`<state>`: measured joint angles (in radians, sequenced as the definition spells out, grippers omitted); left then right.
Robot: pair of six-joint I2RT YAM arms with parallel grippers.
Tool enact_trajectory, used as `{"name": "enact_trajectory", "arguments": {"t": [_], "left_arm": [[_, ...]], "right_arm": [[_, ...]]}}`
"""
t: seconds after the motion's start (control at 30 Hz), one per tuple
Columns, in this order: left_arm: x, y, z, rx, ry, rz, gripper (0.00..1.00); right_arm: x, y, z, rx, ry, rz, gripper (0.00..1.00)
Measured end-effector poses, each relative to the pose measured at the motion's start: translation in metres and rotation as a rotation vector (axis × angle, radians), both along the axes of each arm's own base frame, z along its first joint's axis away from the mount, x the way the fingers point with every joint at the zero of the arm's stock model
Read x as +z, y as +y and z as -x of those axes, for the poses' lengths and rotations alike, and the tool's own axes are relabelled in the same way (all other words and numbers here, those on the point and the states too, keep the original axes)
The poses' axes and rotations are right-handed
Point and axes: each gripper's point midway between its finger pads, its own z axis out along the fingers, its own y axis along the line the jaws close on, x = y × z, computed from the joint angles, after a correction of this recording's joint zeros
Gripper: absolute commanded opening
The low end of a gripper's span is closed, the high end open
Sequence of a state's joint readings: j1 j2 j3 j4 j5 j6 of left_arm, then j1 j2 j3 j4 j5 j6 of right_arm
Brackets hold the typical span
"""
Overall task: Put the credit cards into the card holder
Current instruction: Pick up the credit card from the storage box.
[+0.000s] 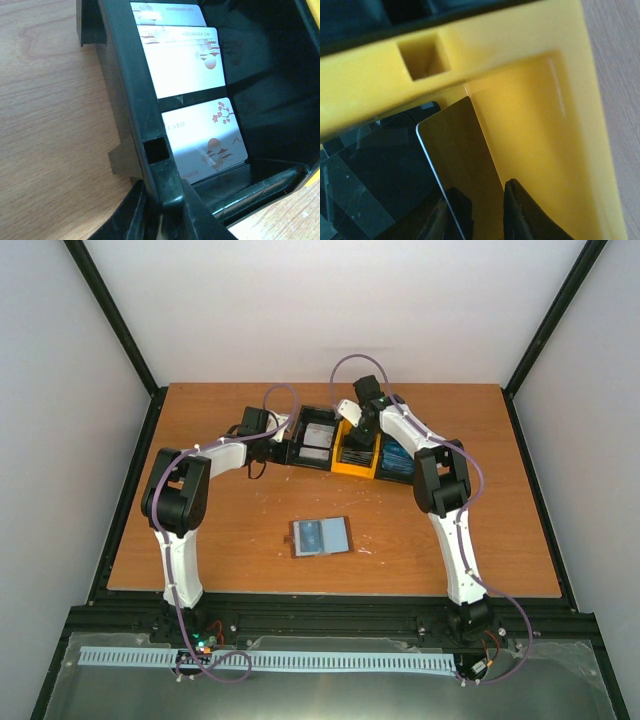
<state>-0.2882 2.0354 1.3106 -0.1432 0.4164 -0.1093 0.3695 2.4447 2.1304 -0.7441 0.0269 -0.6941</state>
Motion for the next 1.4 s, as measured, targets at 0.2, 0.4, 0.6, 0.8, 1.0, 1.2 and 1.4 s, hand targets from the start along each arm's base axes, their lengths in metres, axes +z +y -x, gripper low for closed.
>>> {"name": "enact_trajectory", "arguments": {"t": [0.2, 0.4, 0.6, 0.8, 1.0, 1.2, 1.4], "left_arm": [[0.000, 0.000, 0.000, -0.002, -0.001, 0.000, 0.12], [0.001, -0.001, 0.002, -0.011, 0.014, 0.002, 0.27], [-0.001, -0.003, 0.013, -0.020, 0.085, 0.018, 0.51], [0.010, -0.005, 0.019, -0.012, 0.131, 0.038, 0.68], [0.052, 0.000, 0.018, 0.034, 0.070, 0.053, 0.74], [0.110, 0.015, 0.046, 0.079, -0.036, 0.084, 0.78], [0.157, 0.024, 0.091, 0.095, -0.110, 0.168, 0.82]], "right_arm": [[-0.006, 0.001, -0.002, 0.009, -0.010, 0.013, 0.04], [-0.003, 0.000, -0.004, 0.004, -0.028, 0.021, 0.03], [0.025, -0.004, 0.022, -0.036, -0.010, -0.044, 0.03], [0.125, 0.006, 0.039, -0.159, -0.078, -0.288, 0.03], [0.176, 0.023, 0.070, -0.408, 0.087, -0.631, 0.03], [0.155, 0.047, 0.147, -0.706, 0.547, -0.999, 0.03], [0.131, 0.049, 0.234, -0.974, 0.973, -1.185, 0.03]]}}
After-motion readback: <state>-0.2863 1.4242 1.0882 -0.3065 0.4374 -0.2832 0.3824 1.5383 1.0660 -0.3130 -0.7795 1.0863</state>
